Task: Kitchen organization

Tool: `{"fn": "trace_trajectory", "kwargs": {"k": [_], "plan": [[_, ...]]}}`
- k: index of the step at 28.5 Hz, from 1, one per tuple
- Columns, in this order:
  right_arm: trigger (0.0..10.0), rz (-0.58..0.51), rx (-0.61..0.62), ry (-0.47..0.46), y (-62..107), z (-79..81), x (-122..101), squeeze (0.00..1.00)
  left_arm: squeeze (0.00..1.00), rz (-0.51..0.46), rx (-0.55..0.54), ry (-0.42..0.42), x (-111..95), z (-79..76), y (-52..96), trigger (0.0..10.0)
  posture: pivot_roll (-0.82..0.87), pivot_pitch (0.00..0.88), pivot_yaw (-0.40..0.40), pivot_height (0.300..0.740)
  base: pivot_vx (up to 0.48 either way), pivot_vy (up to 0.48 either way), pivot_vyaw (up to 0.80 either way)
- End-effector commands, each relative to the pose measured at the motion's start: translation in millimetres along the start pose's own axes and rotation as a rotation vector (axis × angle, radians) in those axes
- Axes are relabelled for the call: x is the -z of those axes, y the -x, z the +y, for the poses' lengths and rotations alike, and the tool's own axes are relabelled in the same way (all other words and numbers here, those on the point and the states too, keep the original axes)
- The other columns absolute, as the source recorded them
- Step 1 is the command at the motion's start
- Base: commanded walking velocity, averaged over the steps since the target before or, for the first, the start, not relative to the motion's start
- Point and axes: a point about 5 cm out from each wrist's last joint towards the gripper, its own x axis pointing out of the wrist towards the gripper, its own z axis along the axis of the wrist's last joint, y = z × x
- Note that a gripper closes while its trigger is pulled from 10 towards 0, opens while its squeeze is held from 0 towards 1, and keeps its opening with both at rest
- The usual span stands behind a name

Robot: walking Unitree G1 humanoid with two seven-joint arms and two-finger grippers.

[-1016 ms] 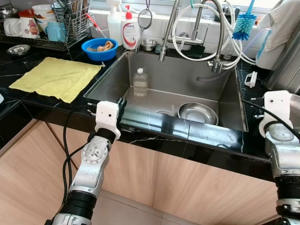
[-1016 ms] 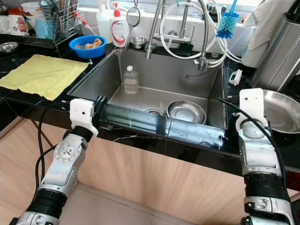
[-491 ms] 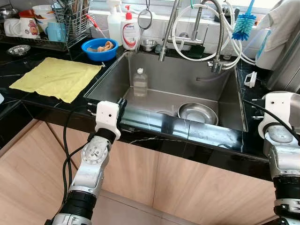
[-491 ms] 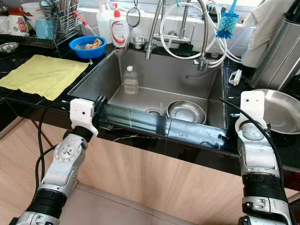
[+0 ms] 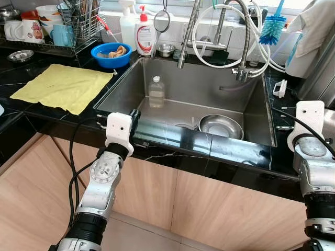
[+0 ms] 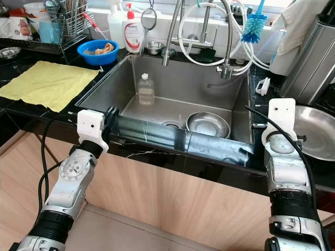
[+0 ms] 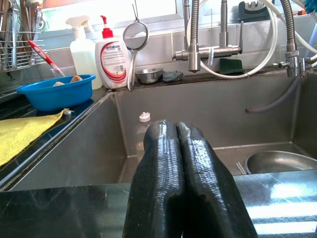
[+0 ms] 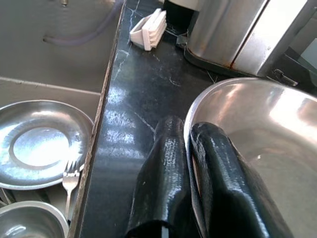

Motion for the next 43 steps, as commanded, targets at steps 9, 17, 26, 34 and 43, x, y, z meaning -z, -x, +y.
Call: {"fn": "trace_trajectory", "kwargs": {"k": [9,17,26,34,43], "plan": [[0.0,-0.056,-0.017,-0.043,1.1,2.8,-15,0.0,0.0,-0.006,0.006,-0.016,-4,1.3,-3.5,10.0,0.09,0.0,-0.002,0.74,0.0,0.0,0.0],[0.0,-0.292,-0.222,-0.118,19.2,32.8,-65,0.0,0.0,-0.005,0.004,-0.013,-4,1.0,-3.4,10.0,0.09,0.0,-0.003,0.74,0.0,0.0,0.0],[10.0,-0.555,-0.566,-0.04,40.7,74.2,-94,0.0,0.0,-0.007,-0.004,-0.006,-3,-1.0,-3.3,10.0,0.09,0.0,-0.015,0.74,0.0,0.0,0.0],[10.0,-0.516,-0.684,-0.149,22.3,88.0,-88,0.0,0.0,-0.013,-0.014,-0.006,-3,-1.0,-2.1,10.0,0.1,0.0,-0.027,0.74,0.0,0.0,0.0],[10.0,-0.386,-0.627,-0.212,-0.2,93.9,-69,0.0,0.0,-0.016,-0.014,-0.01,-4,0.2,-2.3,10.0,0.11,0.0,-0.026,0.74,0.0,0.0,0.0]]}}
